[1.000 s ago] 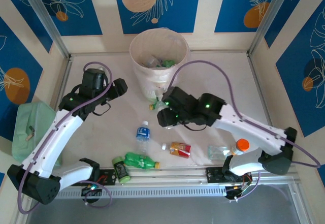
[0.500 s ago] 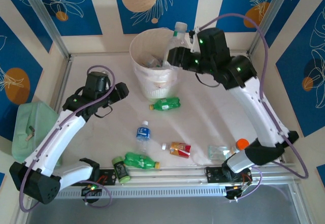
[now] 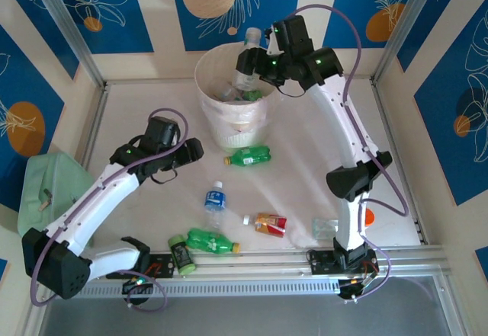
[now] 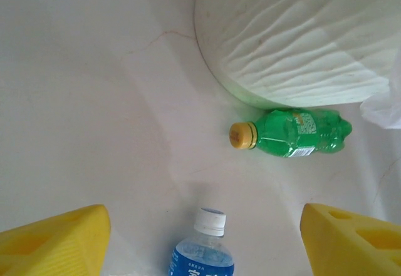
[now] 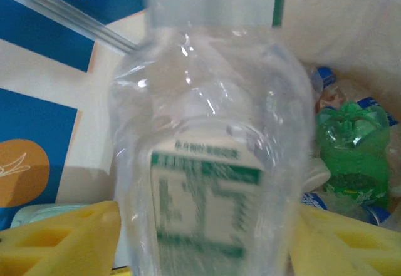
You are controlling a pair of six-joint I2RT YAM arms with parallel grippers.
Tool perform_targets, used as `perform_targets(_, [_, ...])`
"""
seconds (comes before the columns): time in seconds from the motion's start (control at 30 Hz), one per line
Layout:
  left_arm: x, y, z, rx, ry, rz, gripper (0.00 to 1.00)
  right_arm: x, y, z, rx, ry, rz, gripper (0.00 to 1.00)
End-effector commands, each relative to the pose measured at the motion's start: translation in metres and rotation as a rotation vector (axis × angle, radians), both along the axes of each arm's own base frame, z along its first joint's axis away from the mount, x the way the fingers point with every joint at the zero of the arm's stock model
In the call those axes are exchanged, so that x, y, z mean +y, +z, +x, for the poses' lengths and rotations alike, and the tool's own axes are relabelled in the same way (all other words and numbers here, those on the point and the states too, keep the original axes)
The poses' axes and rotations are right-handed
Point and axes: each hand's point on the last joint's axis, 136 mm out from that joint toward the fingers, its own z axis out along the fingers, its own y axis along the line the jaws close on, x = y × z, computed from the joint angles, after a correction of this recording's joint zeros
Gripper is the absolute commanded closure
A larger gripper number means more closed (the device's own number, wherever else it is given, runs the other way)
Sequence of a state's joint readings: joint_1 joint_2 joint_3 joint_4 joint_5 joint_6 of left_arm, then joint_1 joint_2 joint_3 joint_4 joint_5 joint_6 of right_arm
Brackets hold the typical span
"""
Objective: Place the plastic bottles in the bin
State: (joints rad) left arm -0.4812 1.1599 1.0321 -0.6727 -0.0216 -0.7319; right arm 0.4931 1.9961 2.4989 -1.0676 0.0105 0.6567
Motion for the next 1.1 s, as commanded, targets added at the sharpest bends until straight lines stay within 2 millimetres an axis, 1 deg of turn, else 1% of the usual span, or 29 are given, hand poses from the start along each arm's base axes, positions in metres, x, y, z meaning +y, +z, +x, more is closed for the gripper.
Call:
perform_targets(0.0, [-0.008, -0.008, -0.007, 0.026, -0.042, 0.002, 0.2, 0.007, -0.003, -0.006, 0.039, 0.052, 0.02, 0.24])
perform_targets(0.07, [-0.009, -0.011, -0.011, 0.036, -0.051, 0.011, 0.19, 0.009, -0.005, -0.003, 0.048, 0.054, 0.024, 0.19])
perform_targets(0.13, [-0.01, -0.014, -0.015, 0.044, -0.061, 0.024, 0.18, 0.01, -0.007, -0.002, 0.054, 0.054, 0.027, 0.17])
perform_targets(0.2, [-0.012, -0.017, -0.019, 0.051, -0.076, 0.043, 0.17, 0.009, -0.003, -0.003, 0.048, 0.053, 0.031, 0.17])
perform_targets(0.3, [-0.016, -0.021, -0.025, 0.065, -0.111, 0.069, 0.15, 0.003, 0.009, -0.011, 0.015, 0.047, 0.024, 0.17])
perform_targets(0.37, [-0.02, -0.025, -0.03, 0.079, -0.139, 0.08, 0.13, -0.003, 0.018, -0.019, -0.009, 0.039, 0.01, 0.17])
perform_targets(0.47, [-0.03, -0.035, -0.037, 0.121, -0.195, 0.094, 0.12, -0.017, 0.028, -0.037, -0.041, 0.02, -0.018, 0.17])
perform_targets(0.57, [-0.044, -0.046, -0.046, 0.166, -0.258, 0.106, 0.12, -0.034, 0.033, -0.06, -0.068, -0.003, -0.02, 0.16])
perform_targets(0.63, [-0.052, -0.05, -0.051, 0.18, -0.293, 0.118, 0.12, -0.05, 0.034, -0.077, -0.083, -0.029, -0.013, 0.16])
perform_targets(0.7, [-0.059, -0.054, -0.054, 0.195, -0.322, 0.123, 0.11, -0.067, 0.03, -0.092, -0.082, -0.064, -0.013, 0.16])
perform_targets(0.83, [-0.07, -0.069, -0.064, 0.261, -0.382, 0.149, 0.11, -0.101, 0.008, -0.12, -0.045, -0.133, -0.007, 0.15])
perform_targets(0.9, [-0.072, -0.076, -0.071, 0.293, -0.405, 0.175, 0.11, -0.113, -0.006, -0.132, -0.017, -0.158, -0.007, 0.15])
perform_targets(0.93, [-0.073, -0.08, -0.074, 0.308, -0.416, 0.186, 0.11, -0.12, -0.017, -0.138, 0.008, -0.17, -0.012, 0.15])
perform_targets(1.07, [-0.074, -0.095, -0.082, 0.363, -0.44, 0.221, 0.11, -0.134, -0.049, -0.157, 0.083, -0.202, -0.007, 0.14])
